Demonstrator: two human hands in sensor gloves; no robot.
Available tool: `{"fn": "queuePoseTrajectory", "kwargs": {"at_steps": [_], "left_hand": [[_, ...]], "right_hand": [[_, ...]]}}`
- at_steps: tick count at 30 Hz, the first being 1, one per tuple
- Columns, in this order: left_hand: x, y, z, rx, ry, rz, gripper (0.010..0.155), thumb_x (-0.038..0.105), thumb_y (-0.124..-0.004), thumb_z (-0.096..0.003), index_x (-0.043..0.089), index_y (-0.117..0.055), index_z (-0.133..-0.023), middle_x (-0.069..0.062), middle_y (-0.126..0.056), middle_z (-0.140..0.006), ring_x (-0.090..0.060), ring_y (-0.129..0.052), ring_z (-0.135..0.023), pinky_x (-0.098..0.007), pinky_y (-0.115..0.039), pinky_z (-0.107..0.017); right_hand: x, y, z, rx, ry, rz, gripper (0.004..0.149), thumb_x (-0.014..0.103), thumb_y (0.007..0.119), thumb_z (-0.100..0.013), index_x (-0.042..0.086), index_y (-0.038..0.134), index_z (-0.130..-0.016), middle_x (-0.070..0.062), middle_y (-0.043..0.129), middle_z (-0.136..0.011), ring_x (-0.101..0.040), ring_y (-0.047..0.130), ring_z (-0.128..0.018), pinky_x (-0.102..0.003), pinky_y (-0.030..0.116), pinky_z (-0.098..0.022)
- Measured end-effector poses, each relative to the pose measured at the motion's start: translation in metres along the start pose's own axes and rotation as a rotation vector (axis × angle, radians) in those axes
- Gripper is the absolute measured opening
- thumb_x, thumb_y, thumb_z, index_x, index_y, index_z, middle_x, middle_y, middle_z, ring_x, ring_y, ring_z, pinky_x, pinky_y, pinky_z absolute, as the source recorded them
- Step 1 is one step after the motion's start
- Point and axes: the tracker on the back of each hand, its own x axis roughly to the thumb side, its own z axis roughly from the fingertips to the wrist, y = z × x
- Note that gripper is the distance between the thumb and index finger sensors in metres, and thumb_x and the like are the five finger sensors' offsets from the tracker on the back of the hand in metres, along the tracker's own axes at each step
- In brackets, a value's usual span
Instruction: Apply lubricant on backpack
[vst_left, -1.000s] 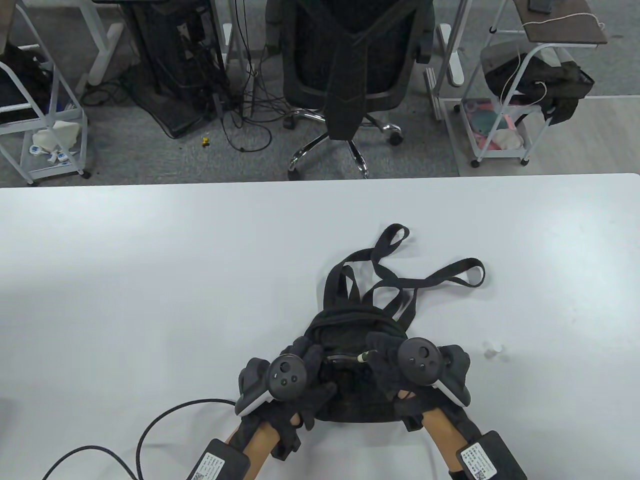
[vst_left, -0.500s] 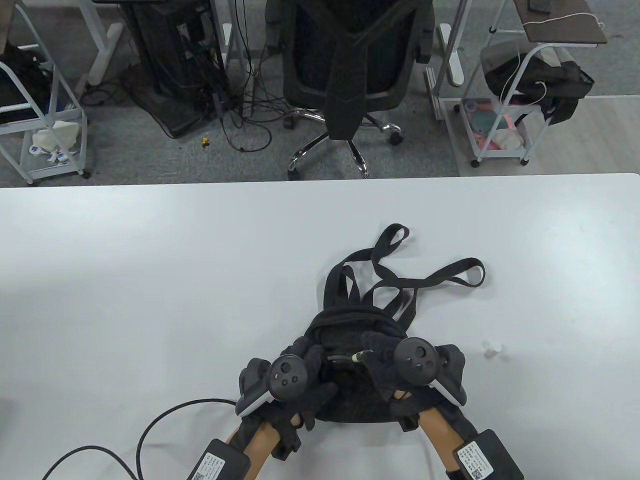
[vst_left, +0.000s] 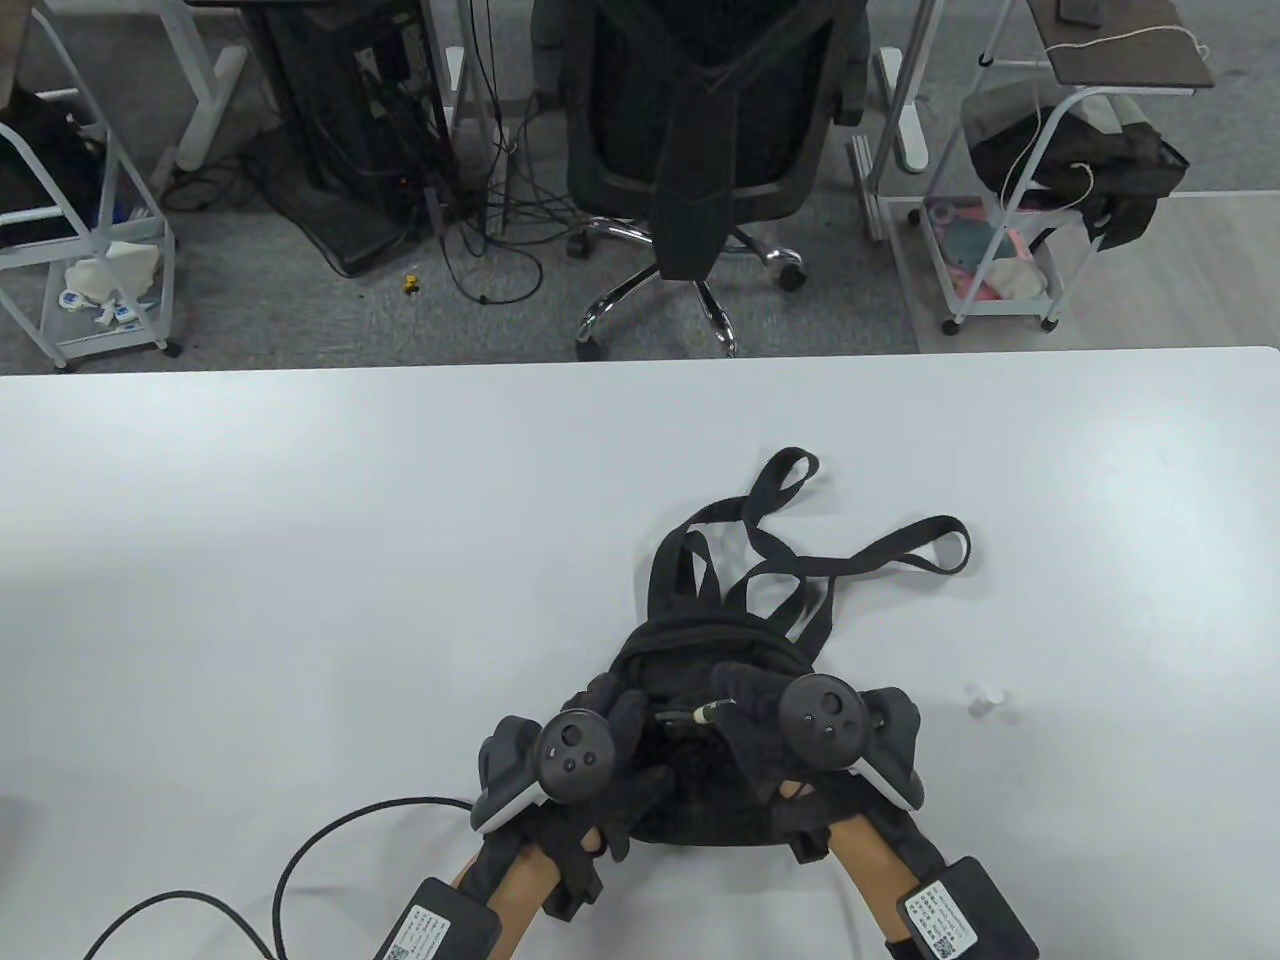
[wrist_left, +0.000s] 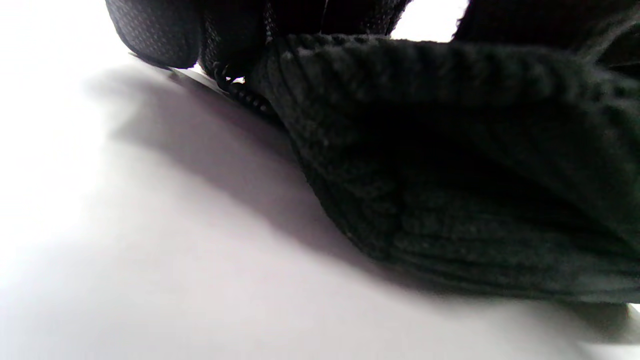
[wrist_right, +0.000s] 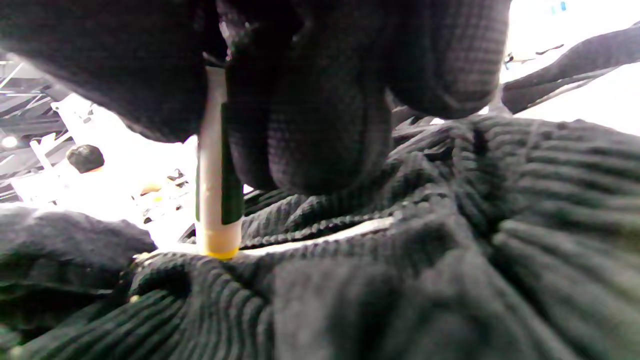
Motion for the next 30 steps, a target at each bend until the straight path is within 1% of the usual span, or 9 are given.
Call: {"fn": "queuePoseTrajectory", "kwargs": {"at_steps": [7,10,13,15,19,21,24,26,30], "left_hand": [[0.001,0.0,0.0,-0.001,-0.002,-0.005,0.082,0.059,-0.083,-0.0435,0.009,-0.062,-0.105,-0.028,-0.049,-0.109,-0.056,-0.071,-0.093,-0.065,-0.066,-0.067],[0.001,-0.001,0.0,-0.003,-0.003,-0.006,0.082,0.06,-0.083,-0.0434,0.009,-0.062,-0.105,-0.028,-0.048,-0.109,-0.057,-0.07,-0.093,-0.065,-0.066,-0.067],[0.001,-0.001,0.0,-0.005,-0.005,-0.011,0.082,0.06,-0.083,-0.0432,0.009,-0.062,-0.105,-0.029,-0.048,-0.109,-0.057,-0.07,-0.093,-0.065,-0.066,-0.067],[0.001,-0.001,0.0,-0.006,-0.005,-0.008,0.082,0.06,-0.083,-0.0434,0.009,-0.062,-0.105,-0.029,-0.048,-0.109,-0.057,-0.07,-0.093,-0.065,-0.066,-0.067],[0.001,-0.001,0.0,-0.005,-0.006,-0.01,0.082,0.06,-0.083,-0.0435,0.01,-0.061,-0.105,-0.029,-0.048,-0.109,-0.057,-0.07,-0.093,-0.065,-0.066,-0.067],[0.001,-0.001,0.0,-0.006,-0.007,-0.012,0.082,0.06,-0.083,-0.0434,0.009,-0.062,-0.105,-0.028,-0.048,-0.109,-0.057,-0.07,-0.093,-0.065,-0.066,-0.067],[0.001,-0.001,0.0,-0.009,-0.007,-0.007,0.083,0.06,-0.083,-0.0435,0.009,-0.061,-0.105,-0.029,-0.048,-0.109,-0.057,-0.07,-0.093,-0.065,-0.066,-0.067],[0.001,-0.001,0.0,-0.011,-0.008,-0.007,0.083,0.06,-0.083,-0.0434,0.009,-0.062,-0.105,-0.029,-0.047,-0.109,-0.057,-0.07,-0.093,-0.065,-0.065,-0.067],[0.001,-0.001,0.0,-0.012,-0.007,-0.004,0.082,0.06,-0.083,-0.0433,0.009,-0.062,-0.105,-0.029,-0.047,-0.109,-0.057,-0.069,-0.093,-0.065,-0.065,-0.067]], "right_hand": [[-0.009,-0.008,0.004,-0.012,0.016,0.064,0.04,0.048,0.093,-0.043,0.039,0.09,-0.082,0.005,0.103,-0.066,-0.014,0.112,-0.041,-0.039,0.09,-0.042],[-0.007,-0.004,0.002,-0.009,0.015,0.027,0.04,0.048,0.092,-0.043,0.04,0.089,-0.082,0.005,0.102,-0.067,-0.013,0.112,-0.041,-0.039,0.09,-0.042],[0.0,0.002,-0.002,0.009,0.011,-0.05,0.041,0.048,0.092,-0.043,0.04,0.088,-0.083,0.006,0.102,-0.068,-0.013,0.111,-0.043,-0.038,0.09,-0.044],[0.001,0.002,-0.002,0.007,0.003,-0.027,0.041,0.049,0.091,-0.044,0.04,0.088,-0.083,0.006,0.102,-0.068,-0.012,0.112,-0.043,-0.038,0.09,-0.043],[-0.008,-0.003,0.001,-0.01,0.024,0.036,0.04,0.048,0.092,-0.043,0.039,0.089,-0.082,0.005,0.103,-0.065,-0.013,0.111,-0.04,-0.039,0.09,-0.042],[-0.009,-0.004,0.001,-0.012,0.025,0.026,0.04,0.048,0.092,-0.043,0.039,0.09,-0.082,0.005,0.103,-0.065,-0.013,0.111,-0.04,-0.039,0.09,-0.042],[-0.002,0.001,-0.001,-0.011,0.011,0.013,0.04,0.049,0.092,-0.043,0.04,0.088,-0.082,0.006,0.102,-0.067,-0.012,0.111,-0.041,-0.038,0.09,-0.043],[0.003,0.007,-0.003,-0.002,0.005,-0.037,0.041,0.049,0.091,-0.044,0.041,0.087,-0.083,0.007,0.101,-0.068,-0.012,0.111,-0.043,-0.038,0.09,-0.044],[0.002,0.006,-0.002,0.004,0.009,-0.022,0.041,0.049,0.091,-0.044,0.041,0.087,-0.083,0.006,0.102,-0.067,-0.012,0.111,-0.042,-0.038,0.09,-0.044]]}}
